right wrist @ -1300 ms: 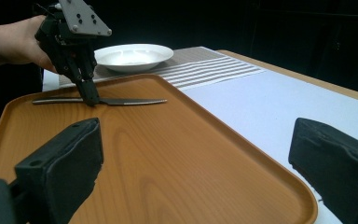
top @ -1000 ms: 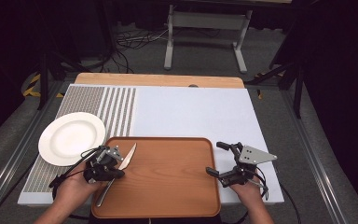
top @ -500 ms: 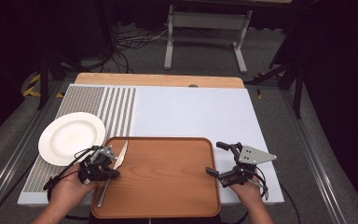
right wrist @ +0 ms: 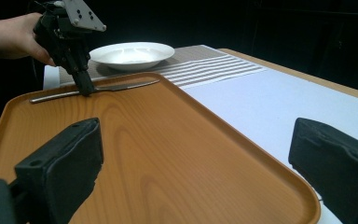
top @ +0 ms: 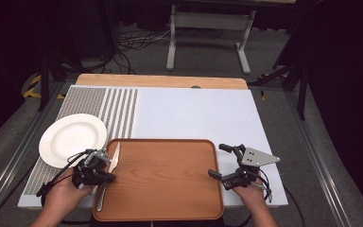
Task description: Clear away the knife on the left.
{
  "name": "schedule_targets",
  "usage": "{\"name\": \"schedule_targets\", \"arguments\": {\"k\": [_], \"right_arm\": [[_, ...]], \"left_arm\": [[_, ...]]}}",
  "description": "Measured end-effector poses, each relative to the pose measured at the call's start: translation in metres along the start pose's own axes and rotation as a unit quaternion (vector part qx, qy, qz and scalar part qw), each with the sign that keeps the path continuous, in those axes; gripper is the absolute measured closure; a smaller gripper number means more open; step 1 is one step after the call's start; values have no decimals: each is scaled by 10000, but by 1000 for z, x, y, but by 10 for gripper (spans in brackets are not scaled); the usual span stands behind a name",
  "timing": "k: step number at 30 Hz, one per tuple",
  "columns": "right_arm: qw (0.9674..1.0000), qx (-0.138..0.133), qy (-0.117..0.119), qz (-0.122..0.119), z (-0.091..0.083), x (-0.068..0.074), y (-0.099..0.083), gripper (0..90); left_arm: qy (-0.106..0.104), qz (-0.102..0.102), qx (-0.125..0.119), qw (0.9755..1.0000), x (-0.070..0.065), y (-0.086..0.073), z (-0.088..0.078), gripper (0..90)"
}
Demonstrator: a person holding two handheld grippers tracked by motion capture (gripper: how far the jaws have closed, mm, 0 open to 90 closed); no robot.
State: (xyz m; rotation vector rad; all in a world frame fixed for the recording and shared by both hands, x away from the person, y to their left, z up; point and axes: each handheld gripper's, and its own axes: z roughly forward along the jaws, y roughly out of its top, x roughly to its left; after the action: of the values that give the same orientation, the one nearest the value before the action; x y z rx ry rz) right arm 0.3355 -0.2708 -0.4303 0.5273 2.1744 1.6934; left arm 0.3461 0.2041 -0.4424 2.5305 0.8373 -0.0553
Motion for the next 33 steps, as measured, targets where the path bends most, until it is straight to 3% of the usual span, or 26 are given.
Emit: {"name": "schedule_targets", "arguments": {"k": [7, 11, 15, 16, 19, 22, 24, 26, 28, 31, 33], "right_arm": [[10000, 9, -3, 1, 0, 0, 0, 37], [10000, 3, -5, -4, 0, 0, 0, 37], [10000, -2, -22, 5, -1, 0, 0, 37], [10000, -3, -22, 11, -1, 1, 0, 37], [10000, -11, 14, -49, 0, 4, 4, 37], [10000, -4, 5, -52, 1, 4, 5, 36], [10000, -5, 0, -40, 1, 4, 5, 36], [10000, -2, -13, -41, 1, 4, 5, 36], [10000, 0, -16, -38, 1, 4, 5, 36], [10000, -3, -25, -41, 1, 4, 5, 36], [10000, -9, -40, -37, 1, 4, 5, 36]], "left_arm": [[-26, -147, 3, 9999, -1, -3, -1, 900], [37, -23, -4, 10000, 0, -2, -2, 900], [84, 76, -224, 9997, -2, 0, -4, 722], [177, 114, -300, 9993, -2, 1, -5, 651], [196, 150, -509, 9984, -3, 3, -9, 417], [213, 175, -746, 9968, -3, 6, -13, 265], [209, 270, -923, 9951, -4, 6, -16, 198], [119, 328, -1137, 9929, -4, 5, -21, 195], [-40, 478, -1395, 9891, -5, 3, -27, 159], [-16, 629, -1691, 9836, -7, 1, -33, 159], [95, 761, -1943, 9779, -10, -1, -37, 153]]}}
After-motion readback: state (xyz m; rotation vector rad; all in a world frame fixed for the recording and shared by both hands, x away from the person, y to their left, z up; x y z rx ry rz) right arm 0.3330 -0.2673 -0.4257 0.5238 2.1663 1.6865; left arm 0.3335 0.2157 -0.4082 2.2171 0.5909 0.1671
